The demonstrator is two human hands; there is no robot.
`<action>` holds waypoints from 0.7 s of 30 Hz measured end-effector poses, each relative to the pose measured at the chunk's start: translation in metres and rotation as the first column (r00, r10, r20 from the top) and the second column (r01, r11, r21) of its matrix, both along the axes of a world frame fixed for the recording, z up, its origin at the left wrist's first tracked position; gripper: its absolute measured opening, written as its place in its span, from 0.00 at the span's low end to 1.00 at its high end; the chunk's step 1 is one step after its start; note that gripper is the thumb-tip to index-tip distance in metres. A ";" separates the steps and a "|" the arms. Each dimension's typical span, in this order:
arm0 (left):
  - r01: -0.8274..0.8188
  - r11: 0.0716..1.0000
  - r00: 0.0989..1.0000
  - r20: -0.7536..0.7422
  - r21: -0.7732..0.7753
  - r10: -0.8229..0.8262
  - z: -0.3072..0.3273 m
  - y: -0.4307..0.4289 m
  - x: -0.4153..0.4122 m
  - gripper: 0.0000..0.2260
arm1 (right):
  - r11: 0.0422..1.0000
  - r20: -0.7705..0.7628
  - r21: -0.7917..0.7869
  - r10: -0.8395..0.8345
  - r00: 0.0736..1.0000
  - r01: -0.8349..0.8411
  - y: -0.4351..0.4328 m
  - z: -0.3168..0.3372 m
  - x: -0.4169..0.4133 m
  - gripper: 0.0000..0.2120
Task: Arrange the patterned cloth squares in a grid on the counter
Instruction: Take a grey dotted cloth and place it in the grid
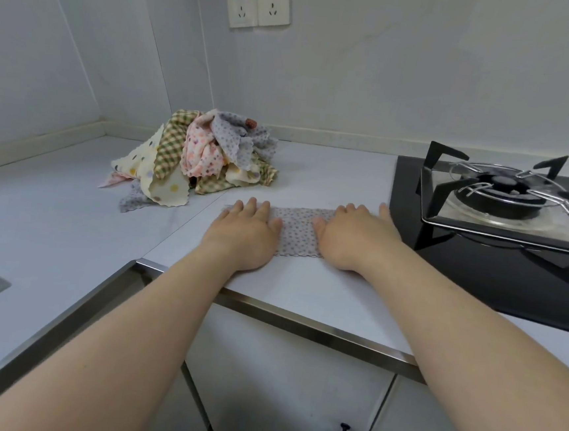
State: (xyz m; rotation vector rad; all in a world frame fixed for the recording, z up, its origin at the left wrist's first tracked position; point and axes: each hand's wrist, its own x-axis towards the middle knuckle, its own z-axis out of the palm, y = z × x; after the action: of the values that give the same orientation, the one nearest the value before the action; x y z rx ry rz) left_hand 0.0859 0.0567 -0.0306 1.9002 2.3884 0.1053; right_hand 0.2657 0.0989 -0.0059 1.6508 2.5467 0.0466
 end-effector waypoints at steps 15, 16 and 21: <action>-0.025 0.998 0.980 -0.198 0.052 0.035 0.033 -0.004 -0.035 0.18 | 0.982 -0.198 0.054 -0.167 0.966 0.181 0.021 0.005 0.022 0.04; -0.008 0.996 0.986 -0.168 0.087 0.022 0.035 0.000 -0.045 0.17 | 0.981 -0.213 0.075 -0.161 0.964 0.181 0.023 0.006 0.022 0.02; 0.019 0.890 0.995 0.079 0.456 -0.061 0.013 0.002 -0.074 0.09 | 0.971 -0.250 0.117 -0.173 0.953 0.207 0.034 0.007 0.020 0.05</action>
State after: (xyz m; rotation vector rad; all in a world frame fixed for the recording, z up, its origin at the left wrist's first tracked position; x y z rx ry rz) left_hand 0.0119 0.0588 -0.0174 2.0623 2.4146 0.8000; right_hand 0.2857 0.1325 0.0016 2.0656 2.5885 0.0144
